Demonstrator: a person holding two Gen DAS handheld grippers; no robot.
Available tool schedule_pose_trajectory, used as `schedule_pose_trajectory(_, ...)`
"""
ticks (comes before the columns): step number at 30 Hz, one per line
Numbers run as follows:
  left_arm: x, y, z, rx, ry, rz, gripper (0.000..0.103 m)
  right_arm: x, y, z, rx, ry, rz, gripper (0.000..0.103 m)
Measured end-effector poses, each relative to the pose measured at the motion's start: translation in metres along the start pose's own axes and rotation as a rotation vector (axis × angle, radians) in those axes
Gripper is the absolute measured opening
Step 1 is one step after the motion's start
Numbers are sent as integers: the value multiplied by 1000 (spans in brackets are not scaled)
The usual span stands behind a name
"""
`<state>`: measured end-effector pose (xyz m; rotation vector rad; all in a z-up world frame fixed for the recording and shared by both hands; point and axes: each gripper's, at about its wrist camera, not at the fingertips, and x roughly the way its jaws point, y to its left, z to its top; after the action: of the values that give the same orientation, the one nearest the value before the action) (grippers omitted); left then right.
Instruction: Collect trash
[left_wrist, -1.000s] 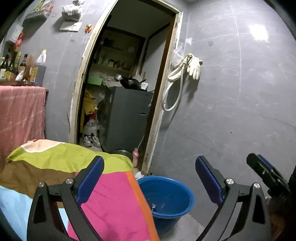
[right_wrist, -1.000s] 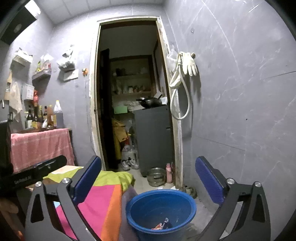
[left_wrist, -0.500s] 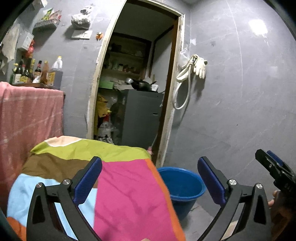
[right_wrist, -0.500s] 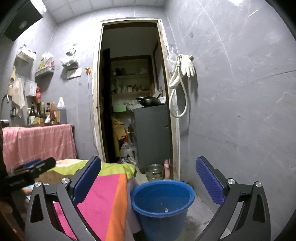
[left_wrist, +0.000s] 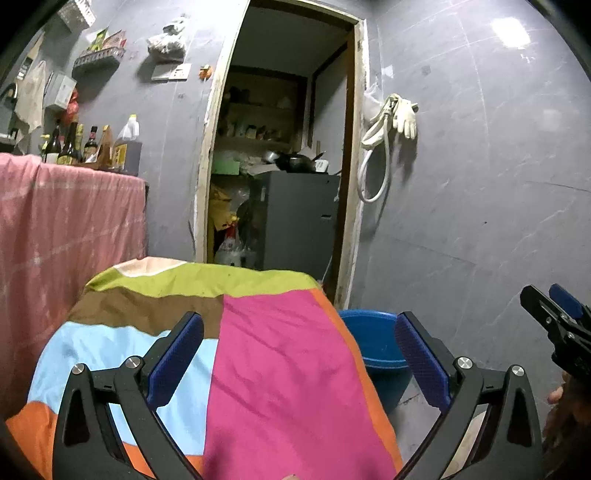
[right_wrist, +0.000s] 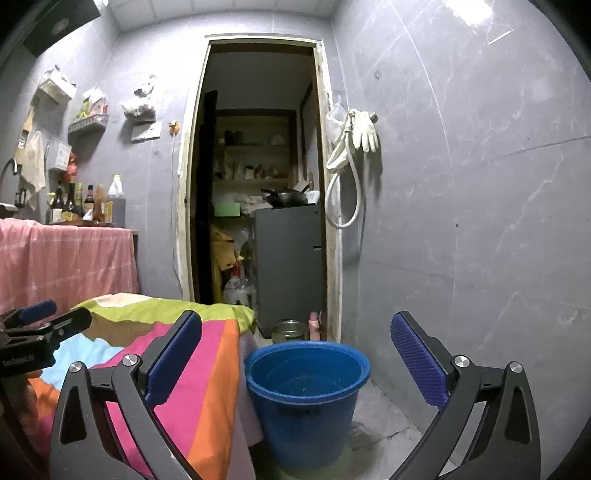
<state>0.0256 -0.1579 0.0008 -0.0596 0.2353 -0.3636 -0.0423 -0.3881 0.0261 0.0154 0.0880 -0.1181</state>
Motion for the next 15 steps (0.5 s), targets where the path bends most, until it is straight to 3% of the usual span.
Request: schedule_pose_trajectory(15, 3, 6, -19, -5, 27, 50, 101, 4, 2, -20, -9, 42, -13, 103)
